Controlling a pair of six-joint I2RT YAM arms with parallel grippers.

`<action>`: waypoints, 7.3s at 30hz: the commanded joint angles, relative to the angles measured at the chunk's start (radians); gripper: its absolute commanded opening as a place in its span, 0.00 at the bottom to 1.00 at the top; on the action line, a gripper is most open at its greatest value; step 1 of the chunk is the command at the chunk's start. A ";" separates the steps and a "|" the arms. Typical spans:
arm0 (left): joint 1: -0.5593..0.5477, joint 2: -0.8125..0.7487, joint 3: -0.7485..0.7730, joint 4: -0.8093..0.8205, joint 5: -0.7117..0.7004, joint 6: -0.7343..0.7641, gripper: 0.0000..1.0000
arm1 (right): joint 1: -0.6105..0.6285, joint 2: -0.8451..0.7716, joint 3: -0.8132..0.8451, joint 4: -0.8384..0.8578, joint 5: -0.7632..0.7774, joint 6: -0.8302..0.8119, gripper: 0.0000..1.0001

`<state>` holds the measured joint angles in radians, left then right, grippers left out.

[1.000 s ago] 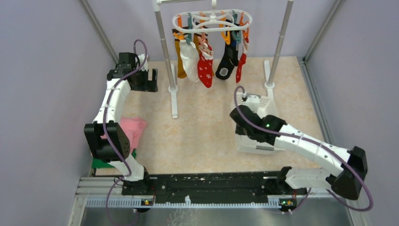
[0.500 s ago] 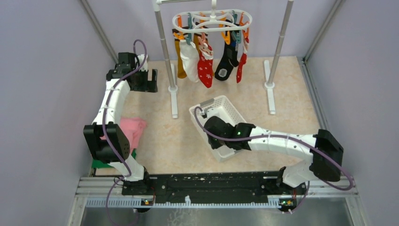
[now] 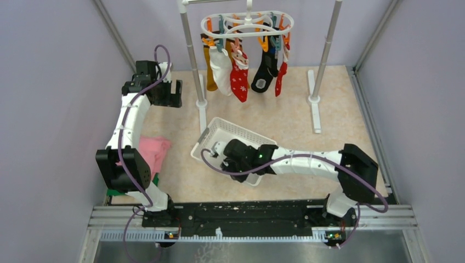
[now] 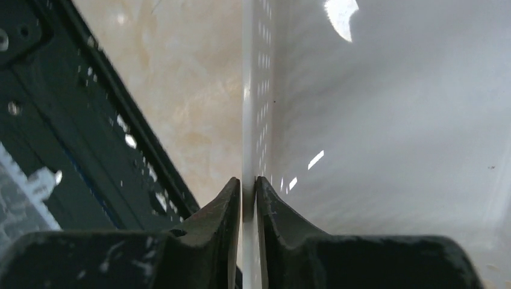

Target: Remove the socks clipped to the hanger

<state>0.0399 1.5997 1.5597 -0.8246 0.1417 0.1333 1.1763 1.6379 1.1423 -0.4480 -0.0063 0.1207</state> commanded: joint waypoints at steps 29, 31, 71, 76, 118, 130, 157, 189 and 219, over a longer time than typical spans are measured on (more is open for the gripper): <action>0.005 -0.064 -0.018 0.033 0.063 0.059 0.99 | -0.254 -0.428 -0.143 -0.290 0.295 0.617 0.87; 0.005 -0.065 -0.018 0.033 0.075 0.064 0.99 | -0.255 -0.457 -0.138 -0.319 0.318 0.613 0.87; 0.002 -0.038 0.436 -0.182 0.591 0.059 0.99 | -0.504 -0.162 0.397 0.189 0.040 0.193 0.80; 0.002 -0.042 0.434 -0.182 0.602 0.054 0.99 | -0.355 -0.014 0.553 0.168 0.246 0.056 0.78; -0.333 0.022 0.382 0.308 0.725 -0.283 0.99 | -0.553 -0.121 0.387 0.450 -0.190 0.197 0.00; -0.332 -0.093 -0.006 0.491 0.742 -0.199 0.99 | -0.612 -0.154 0.525 0.278 -0.159 0.170 0.62; -0.331 -0.132 -0.113 0.617 0.759 -0.229 0.99 | -0.612 0.119 0.713 0.179 -0.221 0.043 0.22; -0.227 -0.023 -0.087 0.889 1.205 -0.525 0.99 | -0.681 -0.014 0.618 0.208 -0.828 0.441 0.00; -0.233 -0.094 -0.139 0.737 1.047 -0.454 0.18 | -0.690 0.030 0.916 0.018 -0.335 0.126 0.91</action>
<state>-0.1917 1.5333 1.3872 -0.0944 1.1923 -0.3370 0.4923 1.6653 1.9209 -0.4805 -0.4065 0.3233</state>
